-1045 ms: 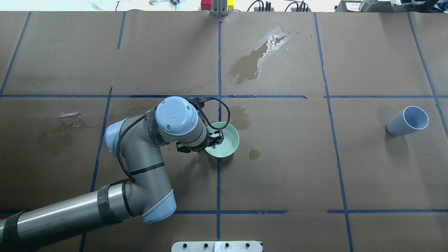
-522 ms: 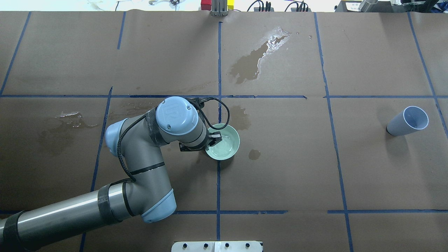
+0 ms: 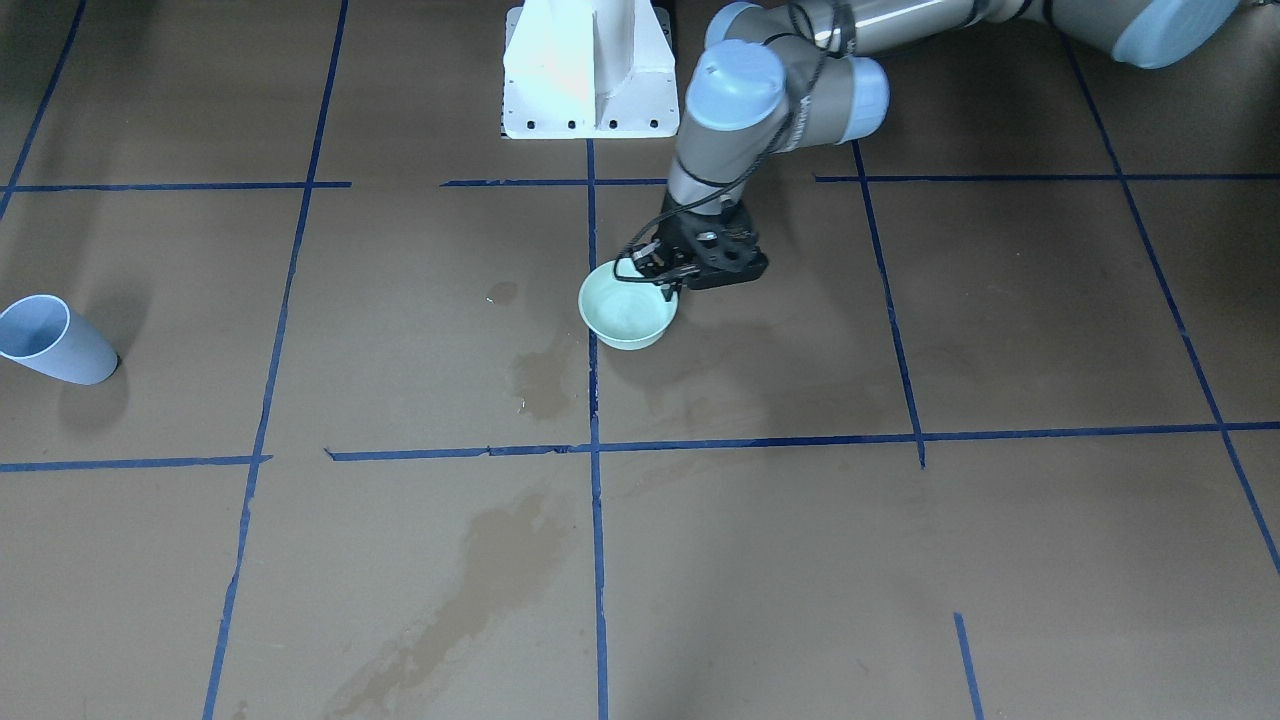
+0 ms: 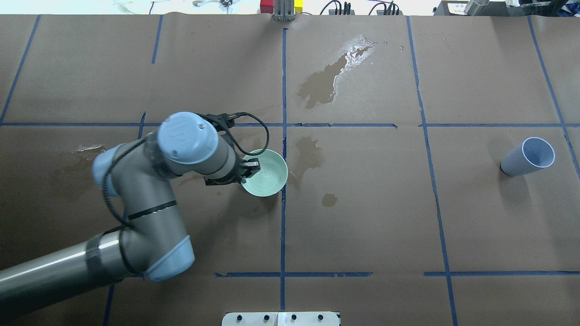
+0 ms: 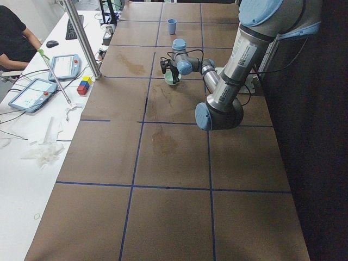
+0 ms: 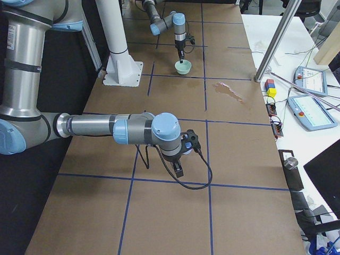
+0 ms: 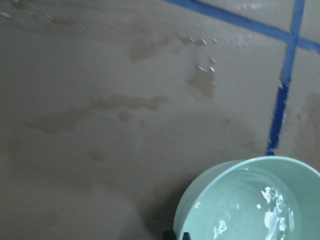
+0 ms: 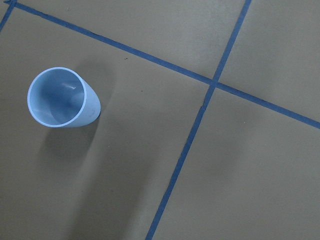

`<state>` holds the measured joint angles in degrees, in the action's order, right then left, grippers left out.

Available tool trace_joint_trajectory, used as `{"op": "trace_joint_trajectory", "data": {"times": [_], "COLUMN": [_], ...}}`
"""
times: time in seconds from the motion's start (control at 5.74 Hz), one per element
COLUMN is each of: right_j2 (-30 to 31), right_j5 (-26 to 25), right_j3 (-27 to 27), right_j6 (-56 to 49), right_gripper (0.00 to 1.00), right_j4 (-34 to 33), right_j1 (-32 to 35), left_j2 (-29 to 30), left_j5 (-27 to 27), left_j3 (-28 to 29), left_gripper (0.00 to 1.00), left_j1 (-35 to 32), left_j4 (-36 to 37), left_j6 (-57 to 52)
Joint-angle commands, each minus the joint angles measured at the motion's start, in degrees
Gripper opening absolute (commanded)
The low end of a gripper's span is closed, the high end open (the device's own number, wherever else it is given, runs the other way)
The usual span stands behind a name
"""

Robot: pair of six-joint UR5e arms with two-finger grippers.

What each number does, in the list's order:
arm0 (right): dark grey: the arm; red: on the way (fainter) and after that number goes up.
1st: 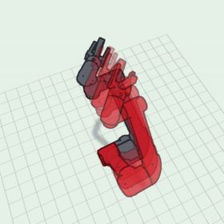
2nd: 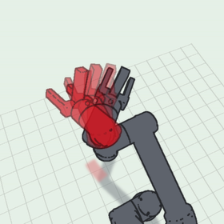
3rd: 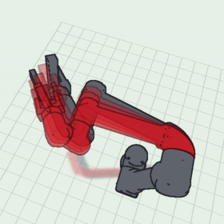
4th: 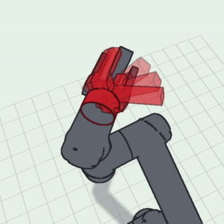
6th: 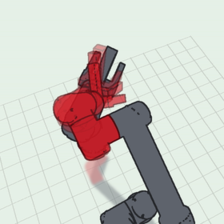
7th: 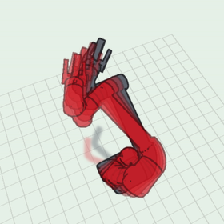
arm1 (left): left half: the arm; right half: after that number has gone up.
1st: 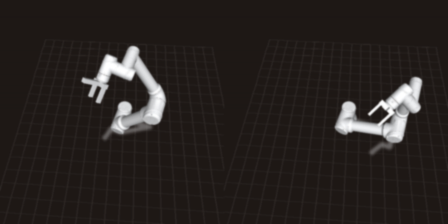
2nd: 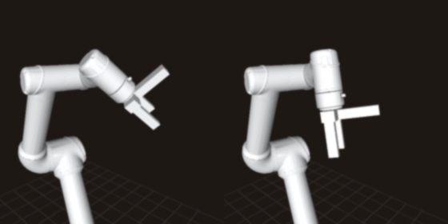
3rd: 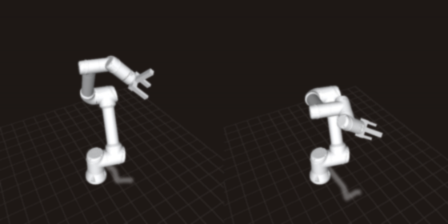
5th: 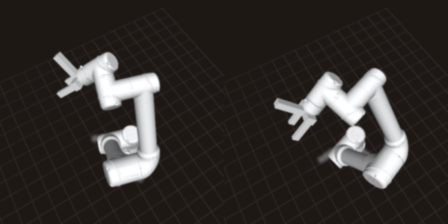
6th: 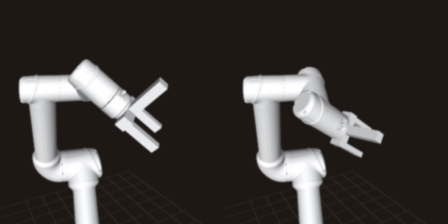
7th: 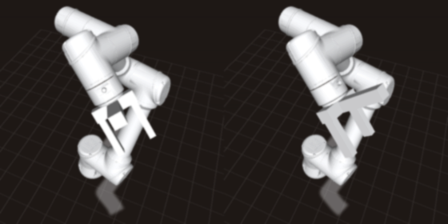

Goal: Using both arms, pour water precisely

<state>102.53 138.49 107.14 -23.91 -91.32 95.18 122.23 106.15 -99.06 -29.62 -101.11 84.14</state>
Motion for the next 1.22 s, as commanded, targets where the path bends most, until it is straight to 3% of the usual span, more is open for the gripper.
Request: {"op": "trace_joint_trajectory", "data": {"times": [0.0,0.17,0.52,0.87,1.04], "right_j2": [0.04,-0.05,0.48,0.65,0.74], "right_j5": [-0.06,0.03,0.03,0.03,0.03], "right_j3": [0.0,0.0,0.96,1.32,1.76], "right_j6": [0.0,0.0,0.0,0.0,0.0], "right_gripper": [1.0,1.0,1.0,1.0,1.0], "right_j4": [0.09,0.09,0.09,0.09,0.09], "right_j1": [0.0,0.0,0.09,0.09,0.09], "left_j2": [-8.88,-13.55,-22.78,-29.2,-30.72], "left_j5": [1.16,9.61,16.08,22.94,25.75], "left_j3": [-6.73,-6.85,-6.15,-4.84,-1.26], "left_gripper": [0.0,0.0,0.0,0.0,0.0], "left_j1": [-3.75,-9.52,-15.79,-23.43,-27.47], "left_j4": [-1.62,-5.37,-13.47,-13.58,-13.58], "left_j6": [-12.28,-18.08,-27.05,-39.68,-47.24]}}
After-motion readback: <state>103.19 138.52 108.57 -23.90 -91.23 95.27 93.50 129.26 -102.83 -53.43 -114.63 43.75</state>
